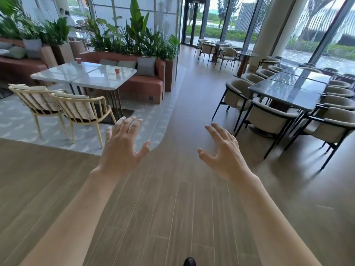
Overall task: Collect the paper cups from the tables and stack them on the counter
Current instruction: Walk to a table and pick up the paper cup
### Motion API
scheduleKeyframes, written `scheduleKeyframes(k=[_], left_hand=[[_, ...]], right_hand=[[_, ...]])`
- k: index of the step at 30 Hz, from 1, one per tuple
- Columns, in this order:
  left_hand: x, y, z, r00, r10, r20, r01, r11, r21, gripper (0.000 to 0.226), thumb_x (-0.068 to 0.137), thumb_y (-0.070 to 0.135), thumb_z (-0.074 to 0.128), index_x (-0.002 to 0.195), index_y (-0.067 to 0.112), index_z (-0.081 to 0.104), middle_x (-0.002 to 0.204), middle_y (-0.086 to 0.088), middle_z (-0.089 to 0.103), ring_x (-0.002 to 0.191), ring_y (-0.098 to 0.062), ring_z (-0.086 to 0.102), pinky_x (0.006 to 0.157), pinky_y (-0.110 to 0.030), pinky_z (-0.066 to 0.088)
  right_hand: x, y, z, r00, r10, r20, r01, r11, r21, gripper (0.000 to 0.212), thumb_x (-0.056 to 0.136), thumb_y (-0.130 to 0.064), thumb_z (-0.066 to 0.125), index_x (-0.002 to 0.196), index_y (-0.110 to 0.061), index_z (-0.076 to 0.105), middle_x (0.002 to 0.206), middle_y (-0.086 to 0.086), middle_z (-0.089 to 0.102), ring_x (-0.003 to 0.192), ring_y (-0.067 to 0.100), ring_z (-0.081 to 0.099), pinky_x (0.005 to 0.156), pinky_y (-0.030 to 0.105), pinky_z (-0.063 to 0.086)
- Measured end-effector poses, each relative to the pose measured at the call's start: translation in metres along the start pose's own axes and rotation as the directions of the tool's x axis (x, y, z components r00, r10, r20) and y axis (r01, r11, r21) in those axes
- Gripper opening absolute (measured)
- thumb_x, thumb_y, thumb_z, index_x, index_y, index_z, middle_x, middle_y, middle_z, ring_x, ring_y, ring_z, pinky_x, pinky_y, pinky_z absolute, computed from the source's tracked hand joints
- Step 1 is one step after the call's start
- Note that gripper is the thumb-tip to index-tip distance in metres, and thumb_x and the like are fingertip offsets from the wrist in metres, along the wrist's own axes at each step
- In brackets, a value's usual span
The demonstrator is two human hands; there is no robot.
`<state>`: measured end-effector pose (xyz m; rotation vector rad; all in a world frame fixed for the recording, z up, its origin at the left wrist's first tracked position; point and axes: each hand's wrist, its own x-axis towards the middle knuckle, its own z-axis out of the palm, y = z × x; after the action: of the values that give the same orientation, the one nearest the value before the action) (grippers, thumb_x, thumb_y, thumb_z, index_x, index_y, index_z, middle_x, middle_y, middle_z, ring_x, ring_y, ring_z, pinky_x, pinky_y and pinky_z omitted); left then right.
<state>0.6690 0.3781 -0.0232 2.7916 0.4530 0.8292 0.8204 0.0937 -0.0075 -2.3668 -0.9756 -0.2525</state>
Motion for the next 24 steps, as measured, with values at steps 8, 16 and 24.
scheduleKeyframes(k=[8, 16, 24], left_hand=[[0.119, 0.029, 0.066, 1.000, -0.006, 0.017, 0.005, 1.000, 0.026, 0.074, 0.096, 0.057, 0.048, 0.158, 0.018, 0.043, 0.164, -0.007, 0.043, 0.158, -0.031, 0.030, 0.124, -0.068, 0.027], [0.211, 0.055, 0.119, 1.000, -0.013, 0.022, 0.011, 0.998, 0.064, 0.076, 0.096, 0.059, 0.045, 0.159, 0.017, 0.043, 0.164, -0.006, 0.042, 0.159, -0.030, 0.028, 0.126, -0.067, 0.025], [0.282, 0.043, 0.154, 1.000, -0.027, 0.015, 0.026, 0.994, 0.102, 0.074, 0.097, 0.055, 0.048, 0.160, 0.017, 0.044, 0.165, -0.005, 0.042, 0.159, -0.029, 0.029, 0.128, -0.063, 0.023]], right_hand=[[0.111, 0.093, 0.003, 1.000, 0.005, 0.008, -0.005, 0.999, 0.041, 0.079, 0.095, -0.060, 0.062, 0.163, -0.038, 0.029, 0.172, -0.010, 0.023, 0.157, 0.015, 0.017, 0.130, 0.045, 0.011], [0.205, 0.168, 0.009, 1.000, -0.004, 0.029, 0.002, 0.997, 0.072, 0.080, 0.095, -0.062, 0.061, 0.163, -0.038, 0.027, 0.172, -0.008, 0.022, 0.158, 0.020, 0.019, 0.129, 0.046, 0.012], [0.288, 0.198, 0.024, 0.999, -0.043, 0.021, 0.041, 0.995, 0.096, 0.081, 0.095, -0.059, 0.062, 0.164, -0.038, 0.026, 0.173, -0.008, 0.022, 0.158, 0.019, 0.018, 0.129, 0.045, 0.011]])
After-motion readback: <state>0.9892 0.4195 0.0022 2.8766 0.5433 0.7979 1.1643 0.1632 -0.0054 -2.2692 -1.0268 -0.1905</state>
